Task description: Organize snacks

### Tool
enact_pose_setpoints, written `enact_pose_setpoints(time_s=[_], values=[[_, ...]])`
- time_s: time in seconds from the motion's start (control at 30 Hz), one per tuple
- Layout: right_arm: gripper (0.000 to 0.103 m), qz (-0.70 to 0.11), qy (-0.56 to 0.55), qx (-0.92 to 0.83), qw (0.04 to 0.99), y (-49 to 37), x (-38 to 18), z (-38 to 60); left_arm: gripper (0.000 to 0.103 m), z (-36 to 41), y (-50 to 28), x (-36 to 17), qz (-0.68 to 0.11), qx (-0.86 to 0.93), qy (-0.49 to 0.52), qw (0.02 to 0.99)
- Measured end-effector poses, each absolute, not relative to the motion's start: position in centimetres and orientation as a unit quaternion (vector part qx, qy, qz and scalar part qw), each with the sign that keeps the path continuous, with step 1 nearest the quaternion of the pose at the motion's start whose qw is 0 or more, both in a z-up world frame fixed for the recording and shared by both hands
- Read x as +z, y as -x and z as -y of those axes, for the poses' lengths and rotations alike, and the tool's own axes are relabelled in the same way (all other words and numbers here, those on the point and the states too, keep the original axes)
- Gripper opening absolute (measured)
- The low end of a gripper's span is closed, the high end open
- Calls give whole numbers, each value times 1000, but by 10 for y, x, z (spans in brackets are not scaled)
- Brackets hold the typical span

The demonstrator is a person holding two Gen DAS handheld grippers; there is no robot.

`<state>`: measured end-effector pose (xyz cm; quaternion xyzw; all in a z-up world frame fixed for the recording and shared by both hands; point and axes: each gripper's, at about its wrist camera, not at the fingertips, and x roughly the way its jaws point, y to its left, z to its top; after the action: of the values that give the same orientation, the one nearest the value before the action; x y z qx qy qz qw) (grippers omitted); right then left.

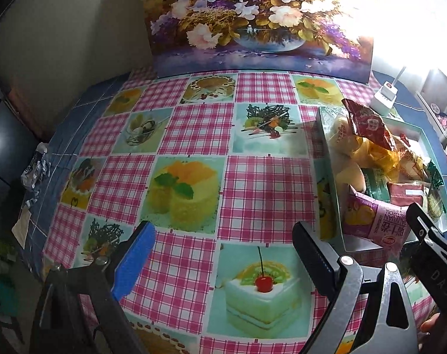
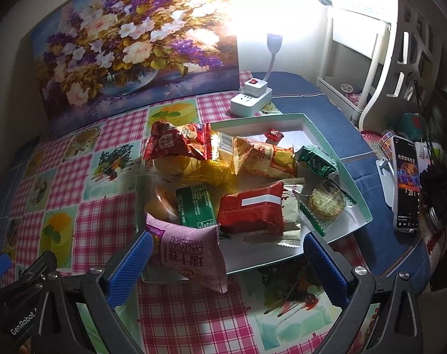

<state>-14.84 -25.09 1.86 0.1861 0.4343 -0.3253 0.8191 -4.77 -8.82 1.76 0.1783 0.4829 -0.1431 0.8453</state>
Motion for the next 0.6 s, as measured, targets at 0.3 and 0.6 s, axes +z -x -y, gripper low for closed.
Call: enact_pose_setpoints(time_s=[0.3, 0.6], values=[[103, -440, -186, -316, 819, 145, 15, 250, 94, 89, 48, 18, -482, -144, -182, 845], [103, -444, -189, -316, 817, 144, 13, 251, 94, 88, 46, 17, -484, -140, -181, 845]])
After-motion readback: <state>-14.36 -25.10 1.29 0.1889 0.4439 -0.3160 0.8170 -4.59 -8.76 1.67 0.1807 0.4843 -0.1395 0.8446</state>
